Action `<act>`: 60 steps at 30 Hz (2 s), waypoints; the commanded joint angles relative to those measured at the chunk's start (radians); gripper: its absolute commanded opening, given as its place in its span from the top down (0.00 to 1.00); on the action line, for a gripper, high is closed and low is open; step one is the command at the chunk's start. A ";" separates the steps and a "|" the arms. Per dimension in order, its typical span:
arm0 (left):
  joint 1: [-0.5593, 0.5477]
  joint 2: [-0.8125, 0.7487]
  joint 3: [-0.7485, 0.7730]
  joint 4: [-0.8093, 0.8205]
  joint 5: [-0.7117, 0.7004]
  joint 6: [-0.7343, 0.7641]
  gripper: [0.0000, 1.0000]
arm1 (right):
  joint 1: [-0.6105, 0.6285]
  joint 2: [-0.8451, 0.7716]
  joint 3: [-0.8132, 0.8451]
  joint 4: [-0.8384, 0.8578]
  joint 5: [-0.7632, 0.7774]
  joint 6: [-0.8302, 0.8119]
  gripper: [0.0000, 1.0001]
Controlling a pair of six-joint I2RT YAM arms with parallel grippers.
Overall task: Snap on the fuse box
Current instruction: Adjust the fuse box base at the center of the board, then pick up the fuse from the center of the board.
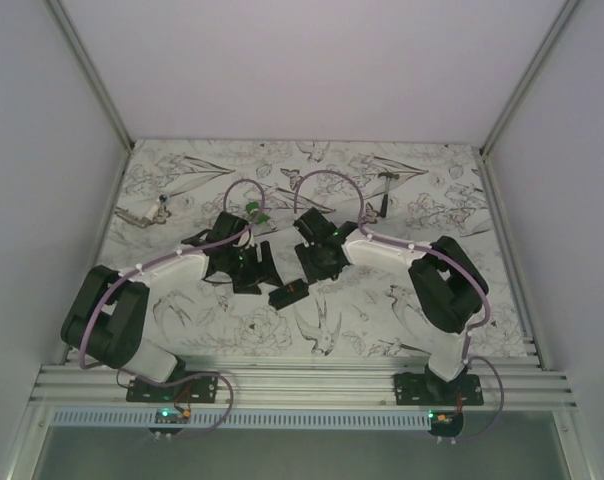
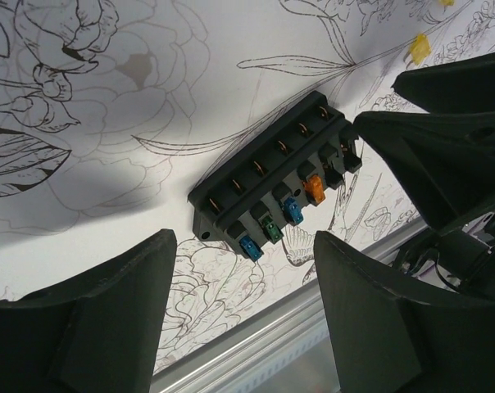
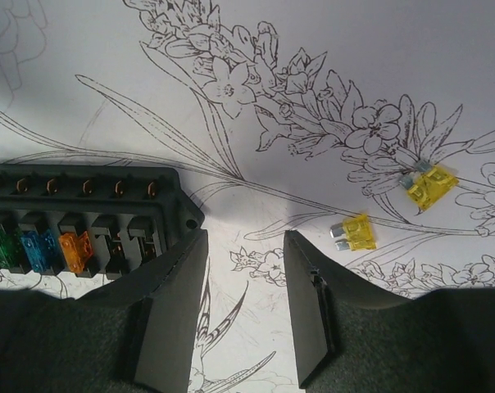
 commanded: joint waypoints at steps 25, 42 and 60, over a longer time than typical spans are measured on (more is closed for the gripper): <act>-0.008 -0.072 -0.021 -0.039 -0.042 0.030 0.17 | -0.094 -0.014 0.016 -0.008 0.203 0.041 0.39; -0.002 -0.090 -0.027 -0.044 -0.050 0.029 0.00 | -0.092 0.031 -0.011 -0.084 0.193 0.050 0.41; -0.002 -0.087 -0.022 -0.045 -0.051 0.027 0.00 | -0.097 -0.034 -0.020 -0.065 0.104 0.023 0.44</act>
